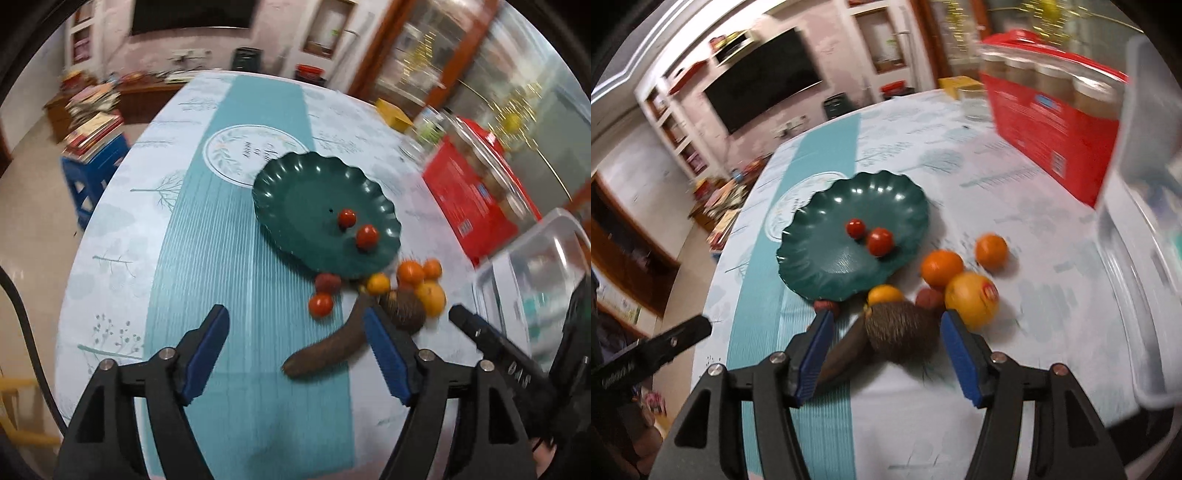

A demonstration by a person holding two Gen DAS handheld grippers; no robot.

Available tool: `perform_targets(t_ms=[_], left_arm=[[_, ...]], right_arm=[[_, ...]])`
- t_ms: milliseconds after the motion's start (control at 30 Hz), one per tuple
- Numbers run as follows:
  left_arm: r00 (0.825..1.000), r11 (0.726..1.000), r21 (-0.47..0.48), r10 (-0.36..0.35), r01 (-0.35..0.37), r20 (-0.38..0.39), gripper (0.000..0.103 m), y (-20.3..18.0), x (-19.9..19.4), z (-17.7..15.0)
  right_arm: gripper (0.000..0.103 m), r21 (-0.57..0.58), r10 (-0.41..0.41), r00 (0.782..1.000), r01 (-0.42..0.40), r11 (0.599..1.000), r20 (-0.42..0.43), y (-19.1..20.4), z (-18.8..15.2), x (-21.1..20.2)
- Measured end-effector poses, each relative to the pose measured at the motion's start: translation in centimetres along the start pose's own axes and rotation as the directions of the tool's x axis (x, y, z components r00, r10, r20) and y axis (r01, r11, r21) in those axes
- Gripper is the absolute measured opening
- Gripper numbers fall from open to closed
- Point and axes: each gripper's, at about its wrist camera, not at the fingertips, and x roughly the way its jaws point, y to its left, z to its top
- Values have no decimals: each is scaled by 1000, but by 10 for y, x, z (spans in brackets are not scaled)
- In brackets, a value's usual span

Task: Organize fruits
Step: 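Grasp the brown banana with the left tool while the right tool grasps the avocado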

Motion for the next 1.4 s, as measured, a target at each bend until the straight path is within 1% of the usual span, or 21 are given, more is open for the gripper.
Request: perform_targets(t_ms=[67, 167, 200, 300, 400, 467, 567, 667, 733, 800, 867, 1000, 1067, 1133, 1267, 1400], left_arm=[[1000, 999, 48, -13, 14, -23, 79, 6, -4, -4], [998, 994, 100, -39, 44, -49, 79, 12, -6, -8], [997, 990, 125, -57, 63, -52, 79, 15, -8, -10], [996, 978, 189, -77, 84, -48, 79, 18, -13, -13], [994, 958, 268, -95, 106, -56, 79, 17, -18, -15], [992, 946, 300, -109, 124, -68, 79, 16, -19, -16], [987, 929, 337, -136, 156, -81, 79, 12, -21, -18], [988, 904, 402, -108, 144, -112, 80, 3, -14, -22], [985, 888, 433, -104, 156, -141, 80, -2, -9, -24], [981, 879, 446, -107, 169, -162, 80, -6, -3, -24], [978, 873, 455, -100, 175, -185, 86, -11, 5, -25], [971, 872, 467, -38, 148, -236, 87, -17, 28, -26], [964, 872, 463, -35, 159, -265, 87, -19, 40, -26], [958, 876, 453, -34, 166, -284, 87, -21, 52, -25], [957, 871, 465, -18, 158, -290, 87, -31, 77, -23], [957, 875, 455, -32, 167, -290, 87, -42, 98, -20]], right_arm=[[61, 47, -30, 999, 29, 998, 13, 2, -12, -7], [61, 118, -45, 998, 41, 992, 32, 5, -31, -17], [61, 133, -50, 998, 45, 990, 35, 7, -36, -18], [61, 191, -64, 997, 55, 980, 40, 11, -52, -22], [61, 242, -68, 997, 55, 969, 46, 15, -67, -26], [61, 277, -68, 997, 52, 959, 46, 17, -74, -28], [61, 334, -35, 998, 16, 943, 53, 15, -80, -31], [61, 377, -25, 998, -1, 926, 63, 11, -83, -34], [61, 400, -19, 998, -8, 916, 63, 7, -83, -34], [62, 416, -6, 998, -19, 909, 57, 3, -81, -32], [62, 437, 22, 998, -42, 898, 51, -3, -80, -26], [68, 477, 79, 996, -86, 875, 37, -14, -79, -12], [71, 492, 111, 993, -112, 863, 32, -19, -77, -2], [77, 504, 134, 991, -126, 854, 22, -24, -73, 10], [79, 508, 168, 986, -145, 849, 1, -32, -65, 32], [80, 497, 182, 983, -142, 856, -32, -41, -56, 54]])
